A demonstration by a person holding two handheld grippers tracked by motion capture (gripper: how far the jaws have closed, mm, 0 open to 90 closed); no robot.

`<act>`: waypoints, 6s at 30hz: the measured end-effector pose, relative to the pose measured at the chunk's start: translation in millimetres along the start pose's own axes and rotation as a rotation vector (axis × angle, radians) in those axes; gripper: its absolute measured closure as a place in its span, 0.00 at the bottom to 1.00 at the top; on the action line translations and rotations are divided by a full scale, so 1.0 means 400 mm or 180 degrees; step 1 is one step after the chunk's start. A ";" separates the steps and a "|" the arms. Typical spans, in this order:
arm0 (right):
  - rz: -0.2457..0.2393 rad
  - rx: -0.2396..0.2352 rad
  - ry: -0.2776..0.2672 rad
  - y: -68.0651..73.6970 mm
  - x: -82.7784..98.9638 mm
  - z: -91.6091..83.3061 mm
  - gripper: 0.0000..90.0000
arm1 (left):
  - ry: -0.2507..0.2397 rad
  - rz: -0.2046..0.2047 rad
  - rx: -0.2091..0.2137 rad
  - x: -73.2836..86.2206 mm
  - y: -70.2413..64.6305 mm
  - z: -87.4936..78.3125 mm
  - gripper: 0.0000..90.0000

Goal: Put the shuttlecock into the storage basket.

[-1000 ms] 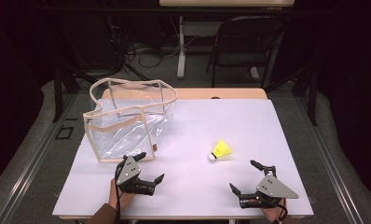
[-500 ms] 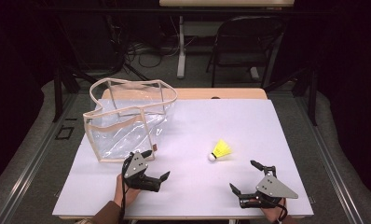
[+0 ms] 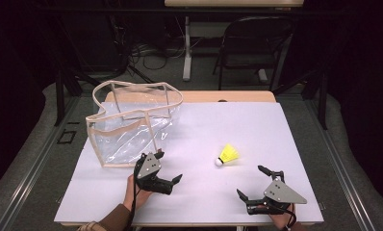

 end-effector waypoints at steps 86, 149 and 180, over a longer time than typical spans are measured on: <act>0.0061 -0.0046 0.0120 -0.003 0.007 0.009 0.00 | 0.0760 0.0063 0.0346 -0.162 -0.127 0.361 0.18; 0.0065 -0.0059 0.0210 -0.001 0.011 0.014 0.00 | 0.0878 -0.0076 0.0339 -0.139 -0.134 0.391 0.72; 0.0062 -0.0053 0.0212 -0.002 0.012 0.015 0.00 | 0.0773 0.0006 0.0399 -0.187 -0.122 0.351 0.72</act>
Point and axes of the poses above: each handheld gripper's, and its own axes: z roughly forward along the jaws, x roughly out of its underside, y roughly to its left, the point moved 2 cm from there along z, roughly forward along the jaws, and after that the axes turned 5 degrees about z, right-handed, at the moved point
